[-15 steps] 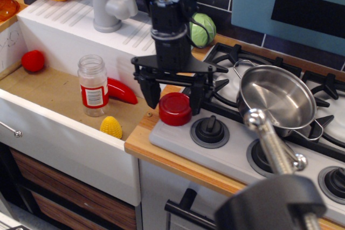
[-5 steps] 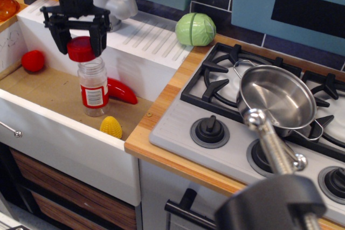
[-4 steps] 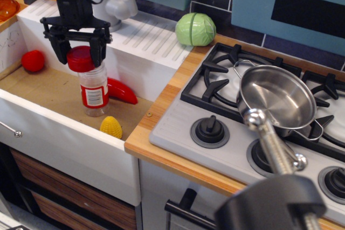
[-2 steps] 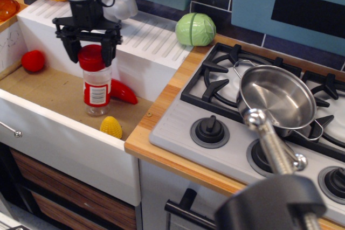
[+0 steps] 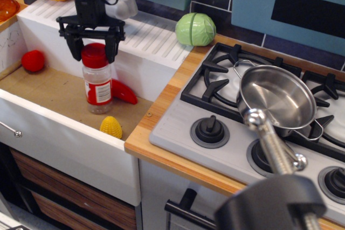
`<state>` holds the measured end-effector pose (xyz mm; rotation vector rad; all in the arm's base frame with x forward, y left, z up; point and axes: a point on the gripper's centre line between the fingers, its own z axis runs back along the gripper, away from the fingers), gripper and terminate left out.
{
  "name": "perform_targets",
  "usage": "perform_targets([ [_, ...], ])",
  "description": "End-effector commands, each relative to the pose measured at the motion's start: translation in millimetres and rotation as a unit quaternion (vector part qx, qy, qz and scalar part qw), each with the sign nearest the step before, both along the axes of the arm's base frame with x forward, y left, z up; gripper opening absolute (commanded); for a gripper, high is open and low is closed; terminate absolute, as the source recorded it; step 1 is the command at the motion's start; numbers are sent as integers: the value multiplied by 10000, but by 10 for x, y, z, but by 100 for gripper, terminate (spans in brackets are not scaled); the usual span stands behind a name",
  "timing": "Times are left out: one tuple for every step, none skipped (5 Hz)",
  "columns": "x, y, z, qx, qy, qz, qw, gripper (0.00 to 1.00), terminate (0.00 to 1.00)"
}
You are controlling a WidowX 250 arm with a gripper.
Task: Put cap on container
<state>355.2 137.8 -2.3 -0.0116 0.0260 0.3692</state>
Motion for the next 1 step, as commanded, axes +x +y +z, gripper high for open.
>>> perform_targets([
  [53, 64, 54, 241, 137, -263, 9993, 0, 100],
])
